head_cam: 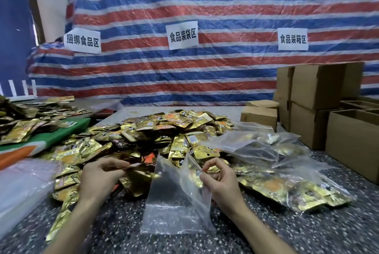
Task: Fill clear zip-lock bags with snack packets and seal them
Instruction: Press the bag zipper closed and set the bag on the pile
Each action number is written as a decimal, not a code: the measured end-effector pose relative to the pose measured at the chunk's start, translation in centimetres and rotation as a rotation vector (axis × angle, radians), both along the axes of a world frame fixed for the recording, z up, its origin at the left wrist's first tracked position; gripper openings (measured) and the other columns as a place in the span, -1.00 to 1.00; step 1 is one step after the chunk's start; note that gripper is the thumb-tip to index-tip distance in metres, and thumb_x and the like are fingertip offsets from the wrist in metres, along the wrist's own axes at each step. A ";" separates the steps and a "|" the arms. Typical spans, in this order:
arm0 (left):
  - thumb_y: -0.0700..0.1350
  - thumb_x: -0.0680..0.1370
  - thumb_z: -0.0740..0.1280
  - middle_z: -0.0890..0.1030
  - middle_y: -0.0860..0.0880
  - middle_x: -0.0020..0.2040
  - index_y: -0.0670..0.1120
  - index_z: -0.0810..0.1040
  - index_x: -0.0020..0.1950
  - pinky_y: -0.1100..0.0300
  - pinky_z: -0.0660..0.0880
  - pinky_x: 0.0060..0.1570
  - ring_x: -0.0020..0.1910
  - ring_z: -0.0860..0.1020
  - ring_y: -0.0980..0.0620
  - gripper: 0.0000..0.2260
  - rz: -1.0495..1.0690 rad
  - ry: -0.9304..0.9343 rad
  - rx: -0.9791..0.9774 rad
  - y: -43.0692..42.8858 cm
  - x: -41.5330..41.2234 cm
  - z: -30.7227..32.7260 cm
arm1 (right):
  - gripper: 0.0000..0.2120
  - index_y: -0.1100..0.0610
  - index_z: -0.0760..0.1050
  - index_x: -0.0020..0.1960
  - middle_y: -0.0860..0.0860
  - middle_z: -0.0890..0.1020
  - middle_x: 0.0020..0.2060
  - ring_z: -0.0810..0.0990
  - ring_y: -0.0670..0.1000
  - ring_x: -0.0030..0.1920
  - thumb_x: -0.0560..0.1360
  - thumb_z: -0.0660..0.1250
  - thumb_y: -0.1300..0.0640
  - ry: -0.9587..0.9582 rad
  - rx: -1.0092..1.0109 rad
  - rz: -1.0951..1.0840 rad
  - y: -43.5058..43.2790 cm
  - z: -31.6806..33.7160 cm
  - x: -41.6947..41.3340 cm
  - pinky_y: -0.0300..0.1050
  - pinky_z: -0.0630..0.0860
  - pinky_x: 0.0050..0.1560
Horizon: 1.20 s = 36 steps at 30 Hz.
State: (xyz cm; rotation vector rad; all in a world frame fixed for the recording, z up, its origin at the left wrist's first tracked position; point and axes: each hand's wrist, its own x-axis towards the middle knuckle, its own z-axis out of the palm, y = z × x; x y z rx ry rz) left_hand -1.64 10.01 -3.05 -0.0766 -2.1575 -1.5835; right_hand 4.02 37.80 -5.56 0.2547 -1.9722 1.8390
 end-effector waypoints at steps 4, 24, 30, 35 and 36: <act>-0.37 0.24 0.60 0.72 0.01 -0.28 -0.01 0.73 -0.34 0.17 0.49 -0.19 -0.14 0.65 -0.04 -0.74 -0.171 -0.220 -0.240 -2.3 0.7 2.3 | -0.84 0.18 0.47 -0.08 -0.06 0.39 -0.60 0.29 -0.11 -0.58 0.50 0.36 0.40 0.005 0.015 0.019 0.1 -0.1 -0.1 -0.27 0.19 -0.52; -0.20 0.58 0.35 0.58 0.13 -0.18 0.03 0.56 0.02 0.36 0.54 -0.39 -0.22 0.60 0.30 -0.88 0.115 0.521 -0.225 2.2 6.4 8.0 | -0.88 0.20 0.44 -0.03 -0.04 0.44 -0.61 0.34 -0.12 -0.59 0.53 0.38 0.31 -0.007 0.058 0.044 0.1 0.0 -0.1 -0.25 0.22 -0.53; -0.21 0.58 0.35 0.57 0.03 -0.40 -0.08 0.58 -0.20 0.17 0.42 -0.51 -0.47 0.52 0.10 -0.84 -0.009 0.346 -0.225 9.6 6.8 6.2 | -0.86 0.22 0.35 -0.07 -0.01 0.48 -0.53 0.40 -0.02 -0.54 0.59 0.30 0.35 0.011 -0.043 0.061 -0.1 0.0 0.0 -0.25 0.23 -0.56; -0.24 0.52 0.35 0.54 -0.03 -0.44 -0.16 0.56 -0.26 0.21 0.32 -0.48 -0.47 0.48 0.02 -0.85 0.057 0.355 -0.282 11.1 6.3 7.0 | -0.82 0.21 0.38 -0.12 0.01 0.43 -0.52 0.30 -0.03 -0.54 0.56 0.23 0.45 0.038 -0.141 0.009 0.1 0.0 -0.3 -0.24 0.18 -0.53; -0.24 0.51 0.34 0.54 -0.05 -0.43 -0.17 0.55 -0.26 0.19 0.33 -0.47 -0.44 0.51 -0.05 -0.86 0.067 0.358 -0.307 11.2 6.2 7.2 | -0.82 0.21 0.39 -0.13 -0.02 0.45 -0.51 0.32 -0.05 -0.54 0.54 0.23 0.46 0.051 -0.148 -0.004 0.1 0.2 -0.3 -0.24 0.22 -0.53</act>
